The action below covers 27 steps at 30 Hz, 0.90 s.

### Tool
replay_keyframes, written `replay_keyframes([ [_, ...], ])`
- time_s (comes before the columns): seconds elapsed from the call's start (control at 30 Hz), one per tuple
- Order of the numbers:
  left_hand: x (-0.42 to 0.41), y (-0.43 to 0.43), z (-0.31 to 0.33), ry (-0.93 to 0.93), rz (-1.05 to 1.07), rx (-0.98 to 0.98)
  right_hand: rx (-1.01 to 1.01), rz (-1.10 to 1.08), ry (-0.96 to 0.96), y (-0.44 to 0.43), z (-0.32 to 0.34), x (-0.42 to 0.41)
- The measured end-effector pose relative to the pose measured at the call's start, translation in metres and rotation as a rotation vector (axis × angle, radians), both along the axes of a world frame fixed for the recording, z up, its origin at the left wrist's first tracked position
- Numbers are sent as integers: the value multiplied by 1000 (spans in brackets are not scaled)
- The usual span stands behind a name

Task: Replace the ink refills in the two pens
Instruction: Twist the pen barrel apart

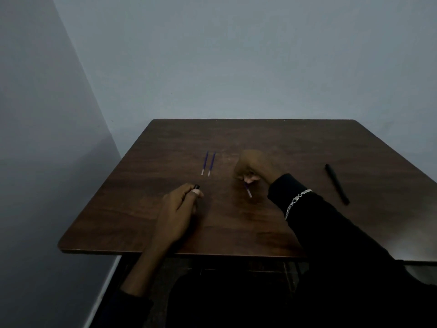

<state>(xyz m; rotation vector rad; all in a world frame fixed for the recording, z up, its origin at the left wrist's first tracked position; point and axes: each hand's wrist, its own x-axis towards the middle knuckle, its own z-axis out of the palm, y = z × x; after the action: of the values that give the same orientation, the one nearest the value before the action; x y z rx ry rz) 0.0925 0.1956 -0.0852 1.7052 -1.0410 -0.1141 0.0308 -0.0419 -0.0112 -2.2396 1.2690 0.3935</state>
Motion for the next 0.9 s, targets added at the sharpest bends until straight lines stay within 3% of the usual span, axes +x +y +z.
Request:
replay_keyframes([
  [0.13, -6, 1, 3, -49, -14, 19, -123, 55, -143, 3, -8, -7],
  [0.3, -18, -2, 7, -47, -49, 58, -122, 10, -402, -9, -17, -27],
  [0.5, -53, -21, 4, -28, -186, 79, -70, -125, -1037, -7, 5, -74],
  [0.6, -70, -37, 5, 39, -256, 59, -44, -134, -1262, 7, 20, -97],
  [0.77, -98, -63, 7, 158, -363, -3, -111, -130, -1431, 22, 23, -128],
  [0.9, -107, -72, 3, 228, -406, -39, -159, -100, -1460, 28, 18, -143],
])
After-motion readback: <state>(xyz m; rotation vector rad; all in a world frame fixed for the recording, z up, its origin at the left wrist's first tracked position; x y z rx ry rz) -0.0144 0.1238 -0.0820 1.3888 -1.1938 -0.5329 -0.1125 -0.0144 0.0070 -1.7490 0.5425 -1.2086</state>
